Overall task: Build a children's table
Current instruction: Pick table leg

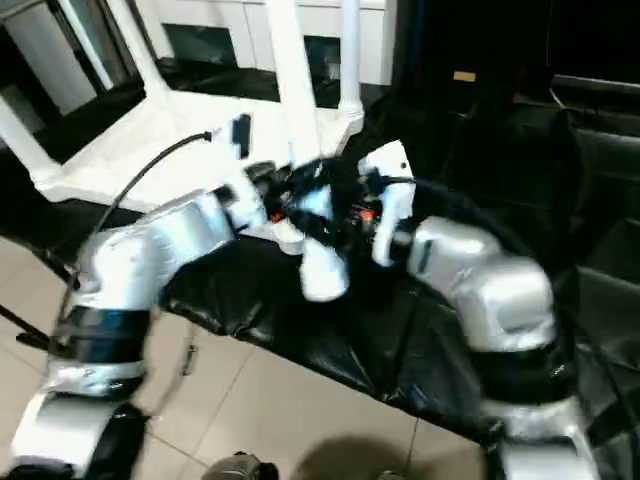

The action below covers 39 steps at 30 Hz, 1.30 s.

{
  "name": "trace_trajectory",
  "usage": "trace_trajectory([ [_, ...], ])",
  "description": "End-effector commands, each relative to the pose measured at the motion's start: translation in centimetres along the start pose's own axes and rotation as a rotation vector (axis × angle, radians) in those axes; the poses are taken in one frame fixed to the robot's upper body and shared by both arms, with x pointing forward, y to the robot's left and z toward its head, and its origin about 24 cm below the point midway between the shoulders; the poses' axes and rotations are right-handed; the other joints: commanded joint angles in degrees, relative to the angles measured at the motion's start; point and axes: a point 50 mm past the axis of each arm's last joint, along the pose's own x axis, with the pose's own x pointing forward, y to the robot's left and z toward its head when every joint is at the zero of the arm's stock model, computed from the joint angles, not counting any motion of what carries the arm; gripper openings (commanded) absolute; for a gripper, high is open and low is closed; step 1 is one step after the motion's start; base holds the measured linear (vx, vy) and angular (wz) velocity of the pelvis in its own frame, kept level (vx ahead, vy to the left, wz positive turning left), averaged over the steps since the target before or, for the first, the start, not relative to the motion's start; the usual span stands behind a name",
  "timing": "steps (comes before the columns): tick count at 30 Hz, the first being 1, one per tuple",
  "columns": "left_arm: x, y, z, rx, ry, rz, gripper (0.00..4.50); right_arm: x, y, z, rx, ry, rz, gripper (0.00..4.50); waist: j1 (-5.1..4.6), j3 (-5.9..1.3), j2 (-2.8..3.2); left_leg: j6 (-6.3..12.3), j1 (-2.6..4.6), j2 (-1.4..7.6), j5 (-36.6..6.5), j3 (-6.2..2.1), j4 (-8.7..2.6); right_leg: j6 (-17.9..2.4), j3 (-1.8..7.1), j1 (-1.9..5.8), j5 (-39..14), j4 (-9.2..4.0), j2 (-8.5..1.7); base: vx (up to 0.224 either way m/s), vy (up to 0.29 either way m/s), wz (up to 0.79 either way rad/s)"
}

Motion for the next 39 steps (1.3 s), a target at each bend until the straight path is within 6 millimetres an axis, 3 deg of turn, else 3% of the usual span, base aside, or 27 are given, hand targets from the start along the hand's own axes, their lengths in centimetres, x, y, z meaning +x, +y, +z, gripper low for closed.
trace_trajectory([
  [1, -1.1, -1.0, 0.9, 0.047, -0.002, -0.143, 1.91, -0.7, 0.3, 0.5, 0.029, 0.003, 0.155, 3.73, 0.32, -5.04, -2.17, 3.57, 0.89, 1.66, 1.02, -0.08, -2.89, -11.83, 1.73, 3.44, 1.24, -3.04, -3.91, 0.000, 0.000, 0.00],
  [4, -1.4, -1.3, 1.2, 0.056, 0.002, -0.197, 1.91, -0.8, 0.7, 0.3, 0.037, 0.018, 0.225, 3.73, 0.31, -4.95, -2.34, 4.72, 0.85, 1.68, 1.33, 0.14, -2.90, -12.78, 1.54, 3.26, 1.75, -2.95, -4.00, 0.000, 0.000, 0.00],
  [8, -1.8, -2.8, 1.7, 0.057, -0.002, -0.367, 1.91, -1.1, 2.0, -0.6, 0.038, 0.095, 0.397, 3.73, 0.47, -4.74, -2.54, 4.60, 0.92, 1.90, -1.42, 0.30, -3.03, -13.78, 1.48, 3.18, -2.11, -3.17, -4.34, 0.000, 0.000, 0.00],
  [12, -1.9, -3.1, 1.6, 0.063, 0.009, -0.413, 1.91, -0.8, 2.0, -0.9, 0.042, 0.106, 0.409, 3.39, 0.34, -4.38, -2.66, 3.37, 0.90, 1.85, -4.32, 0.28, -3.22, -12.57, 1.62, 2.97, -7.96, -3.70, -4.44, 0.000, 0.000, 0.00],
  [13, -1.9, -3.2, 1.6, 0.060, 0.009, -0.425, 1.91, -0.7, 2.0, -0.9, 0.048, 0.102, 0.407, 3.36, 0.23, -4.31, -2.41, 2.30, 1.06, 1.80, -6.05, 0.29, -3.29, -11.75, 1.73, 2.90, -11.27, -4.09, -4.48, 0.000, 0.000, 0.00],
  [16, -1.9, -3.5, 1.5, 0.053, 0.010, -0.451, 1.91, -0.6, 2.0, -0.9, 0.058, 0.093, 0.407, 2.94, 0.13, -4.27, -2.51, 1.54, 0.95, 1.84, -6.46, 0.14, -3.56, -10.81, 1.66, 2.86, -13.45, -4.20, -4.39, 0.000, 0.000, 0.00],
  [18, -1.9, -3.5, 1.5, 0.051, 0.010, -0.457, 1.91, -0.6, 2.0, -0.9, 0.060, 0.090, 0.406, 2.88, 0.07, -4.25, -2.66, 1.37, 0.97, 1.83, -6.71, 0.14, -3.62, -10.45, 1.66, 2.81, -13.99, -4.30, -4.34, 0.000, 0.000, 0.00],
  [22, -1.8, -3.5, 1.4, 0.046, 0.010, -0.470, 1.91, -0.8, 2.3, -1.0, 0.078, 0.072, 0.419, 2.58, 0.07, -4.26, -2.37, 1.16, 0.96, 1.75, -7.02, 0.12, -3.65, -9.65, 1.72, 2.66, -15.10, -4.54, -4.31, 0.000, 0.000, 0.00],
  [26, -1.9, -3.5, 1.2, 0.037, 0.013, -0.477, 1.91, -0.7, 2.6, -1.2, 0.079, 0.072, 0.415, 2.15, 0.11, -4.46, -2.40, 1.28, 0.79, 1.75, -5.66, 0.08, -3.59, -10.00, 1.65, 2.75, -12.43, -4.27, -4.28, 0.000, 0.000, 0.00],
  [28, -1.9, -3.4, 1.2, 0.044, 0.011, -0.464, 1.91, -0.6, 2.6, -1.4, 0.079, 0.069, 0.405, 2.01, 0.11, -4.51, -2.42, 1.34, 0.76, 1.71, -5.46, 0.09, -3.55, -10.38, 1.60, 2.80, -11.55, -4.16, -4.25, 0.000, 0.000, 0.00],
  [29, -1.8, -2.8, 1.1, 0.050, 0.008, -0.409, 2.47, -0.5, 2.5, -1.6, 0.079, 0.062, 0.378, 1.99, 0.10, -4.47, -2.54, 1.46, 0.74, 1.73, -5.28, 0.12, -3.58, -10.50, 1.63, 2.76, -11.12, -4.15, -4.24, 0.000, 0.000, 0.00],
  [30, -1.8, -2.8, 1.1, 0.050, 0.008, -0.409, 2.61, -0.5, 2.5, -1.6, 0.079, 0.062, 0.378, 1.97, 0.10, -4.47, -2.54, 1.46, 0.74, 1.73, -5.28, 0.12, -3.58, -10.50, 1.63, 2.76, -11.12, -4.15, -4.24, 0.000, 0.000, 0.00],
  [31, -1.6, -2.2, 1.3, 0.045, -0.023, -0.316, 2.61, -0.3, 2.3, -1.5, 0.068, 0.047, 0.326, 1.96, 0.00, -4.41, -2.46, 1.17, 0.76, 1.71, -5.65, 0.16, -3.58, -10.52, 1.60, 2.67, -11.79, -4.24, -4.24, 0.000, 0.000, 0.00],
  [33, -1.7, -2.0, 1.3, 0.060, -0.034, -0.289, 2.74, -0.2, 2.2, -1.4, 0.056, 0.035, 0.298, 1.95, -0.05, -4.39, -2.66, 0.70, 0.77, 1.74, -5.88, 0.14, -3.65, -10.14, 1.64, 2.74, -12.60, -4.36, -4.27, 0.000, 0.000, 0.00],
  [39, -1.6, -0.9, 1.1, 0.165, -0.053, -0.055, 3.26, 0.4, 2.3, -0.8, -0.004, 0.008, 0.168, 1.94, -0.30, -4.36, -2.45, -0.16, 0.81, 1.72, -6.26, 0.06, -3.84, -8.12, 1.68, 2.69, -13.56, -4.54, -4.21, 0.000, 0.000, 0.00],
])
